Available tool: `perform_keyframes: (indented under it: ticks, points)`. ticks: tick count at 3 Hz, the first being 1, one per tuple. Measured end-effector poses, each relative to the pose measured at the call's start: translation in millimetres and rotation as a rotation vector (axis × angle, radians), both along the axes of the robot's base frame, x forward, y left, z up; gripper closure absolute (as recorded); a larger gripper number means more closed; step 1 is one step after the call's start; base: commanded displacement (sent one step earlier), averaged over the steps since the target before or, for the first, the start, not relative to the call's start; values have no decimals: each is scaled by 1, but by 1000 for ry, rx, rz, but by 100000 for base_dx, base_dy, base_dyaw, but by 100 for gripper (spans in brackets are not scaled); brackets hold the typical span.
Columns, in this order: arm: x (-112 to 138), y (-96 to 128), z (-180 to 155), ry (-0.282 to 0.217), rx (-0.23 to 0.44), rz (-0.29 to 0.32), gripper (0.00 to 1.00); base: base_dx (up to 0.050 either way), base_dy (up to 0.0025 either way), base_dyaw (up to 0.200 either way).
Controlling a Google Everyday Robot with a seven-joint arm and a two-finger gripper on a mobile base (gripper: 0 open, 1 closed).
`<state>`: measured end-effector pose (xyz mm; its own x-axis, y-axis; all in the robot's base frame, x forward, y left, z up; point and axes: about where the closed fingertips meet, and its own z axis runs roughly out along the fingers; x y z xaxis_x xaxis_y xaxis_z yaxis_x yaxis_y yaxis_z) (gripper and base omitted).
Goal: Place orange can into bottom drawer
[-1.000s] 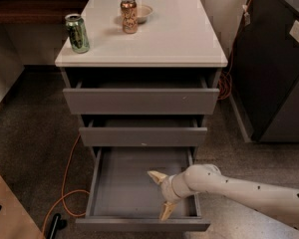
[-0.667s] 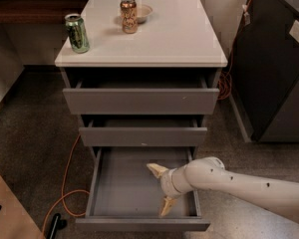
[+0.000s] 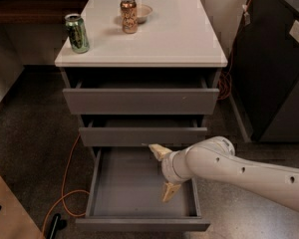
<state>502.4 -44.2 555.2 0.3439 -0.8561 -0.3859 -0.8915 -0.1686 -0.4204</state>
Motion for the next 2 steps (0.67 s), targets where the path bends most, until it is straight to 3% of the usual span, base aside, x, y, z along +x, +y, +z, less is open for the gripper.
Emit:
perform_keyframes:
  ticks: [1,2]
  points:
    - [0,0,0,0,0,0,0,0,0,0]
    - [6,-10,18,45,28,-81,0,0,0,0]
